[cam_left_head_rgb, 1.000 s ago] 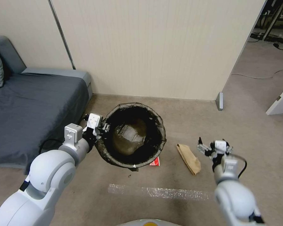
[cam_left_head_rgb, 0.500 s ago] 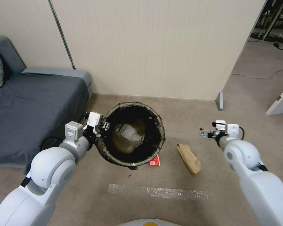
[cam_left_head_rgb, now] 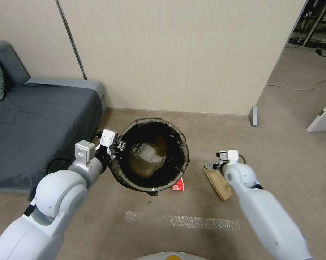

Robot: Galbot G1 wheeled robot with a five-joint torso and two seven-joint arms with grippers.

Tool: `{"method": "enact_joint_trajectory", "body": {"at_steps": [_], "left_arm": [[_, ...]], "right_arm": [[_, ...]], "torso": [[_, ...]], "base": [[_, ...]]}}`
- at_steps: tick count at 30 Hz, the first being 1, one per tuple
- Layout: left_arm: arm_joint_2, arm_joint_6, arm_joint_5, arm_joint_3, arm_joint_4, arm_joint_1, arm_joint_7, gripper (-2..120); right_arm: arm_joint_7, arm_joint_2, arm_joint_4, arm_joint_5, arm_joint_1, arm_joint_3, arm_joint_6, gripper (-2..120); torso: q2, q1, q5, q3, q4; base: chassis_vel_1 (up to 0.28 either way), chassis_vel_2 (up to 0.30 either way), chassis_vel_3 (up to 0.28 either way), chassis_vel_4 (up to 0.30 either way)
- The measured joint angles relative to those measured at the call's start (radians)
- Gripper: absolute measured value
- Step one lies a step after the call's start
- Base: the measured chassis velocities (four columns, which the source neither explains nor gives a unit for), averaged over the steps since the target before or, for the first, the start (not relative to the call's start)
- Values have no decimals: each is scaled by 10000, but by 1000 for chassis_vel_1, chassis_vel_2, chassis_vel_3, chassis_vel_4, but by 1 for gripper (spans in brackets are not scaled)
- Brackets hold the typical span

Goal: Pick up the trash bin, then pick up the garbage from the floor and place it into the trash bin.

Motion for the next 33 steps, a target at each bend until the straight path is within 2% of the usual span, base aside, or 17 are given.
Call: {"method": "enact_joint_trajectory", "body": {"at_steps": [13, 20, 33], "left_arm": [[-38, 0, 61, 54, 157, -72, 63, 1], [-43, 0, 109, 76, 194, -40, 82, 1], [-65, 0, 198, 200, 303, -85, 132, 1]], "right_arm": [[-553, 192, -1052, -881, 168, -237, 22, 100], [-824, 17, -1350, -1021, 206, -147, 27, 100], [-957, 217, -2115, -1283, 396, -144, 36, 100]], "torso": [[0, -1, 3, -1, 1], [0, -1, 2, -1, 0], [0, 0, 3, -1, 1]], "base": [[0, 0, 0, 0], [0, 0, 0, 0], [0, 0, 0, 0]]}}
